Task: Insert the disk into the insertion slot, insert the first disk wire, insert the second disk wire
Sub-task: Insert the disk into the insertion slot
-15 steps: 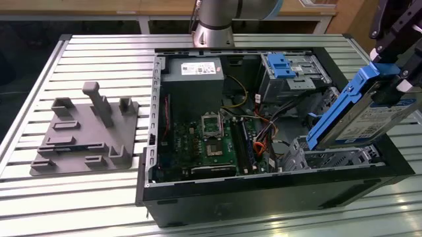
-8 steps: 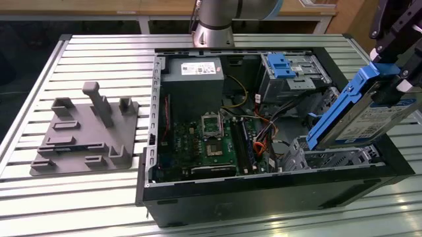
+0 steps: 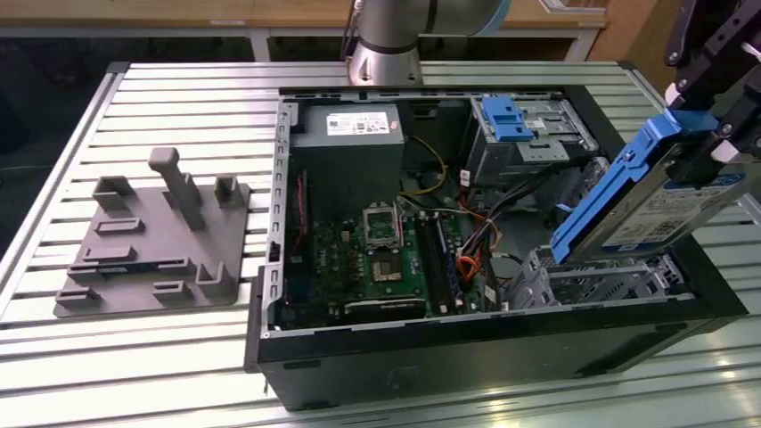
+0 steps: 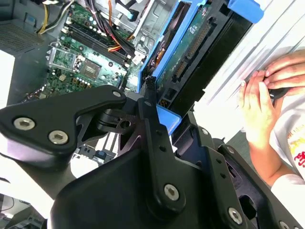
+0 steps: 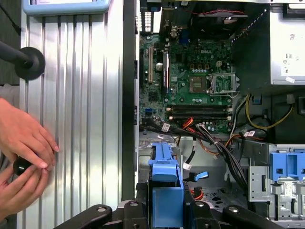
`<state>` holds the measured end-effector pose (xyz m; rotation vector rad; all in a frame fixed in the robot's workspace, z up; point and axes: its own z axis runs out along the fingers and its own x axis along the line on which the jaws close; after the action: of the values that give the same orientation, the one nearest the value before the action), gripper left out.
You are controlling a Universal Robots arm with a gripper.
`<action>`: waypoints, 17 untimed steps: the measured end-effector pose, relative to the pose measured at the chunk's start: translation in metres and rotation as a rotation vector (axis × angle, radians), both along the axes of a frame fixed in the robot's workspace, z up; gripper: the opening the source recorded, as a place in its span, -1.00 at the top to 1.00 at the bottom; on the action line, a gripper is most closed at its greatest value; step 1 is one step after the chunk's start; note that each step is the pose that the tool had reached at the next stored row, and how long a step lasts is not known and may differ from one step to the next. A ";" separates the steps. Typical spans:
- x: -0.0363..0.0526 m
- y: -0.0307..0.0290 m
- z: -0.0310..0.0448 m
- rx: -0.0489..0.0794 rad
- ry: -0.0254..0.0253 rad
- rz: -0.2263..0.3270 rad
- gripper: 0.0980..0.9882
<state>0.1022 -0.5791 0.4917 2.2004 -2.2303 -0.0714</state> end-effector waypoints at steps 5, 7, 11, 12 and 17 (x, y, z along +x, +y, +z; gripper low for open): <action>0.0000 -0.0020 0.0000 0.026 0.0000 0.000 0.40; 0.0000 -0.0020 0.0000 0.026 0.0000 0.000 0.40; 0.0000 -0.0021 0.0000 0.026 0.0000 0.000 0.40; 0.0004 -0.0022 0.0000 0.026 0.0000 0.000 0.40; 0.0060 -0.0022 0.0000 0.026 0.0001 0.000 0.40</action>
<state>0.1083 -0.5812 0.4917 2.2134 -2.2421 -0.1011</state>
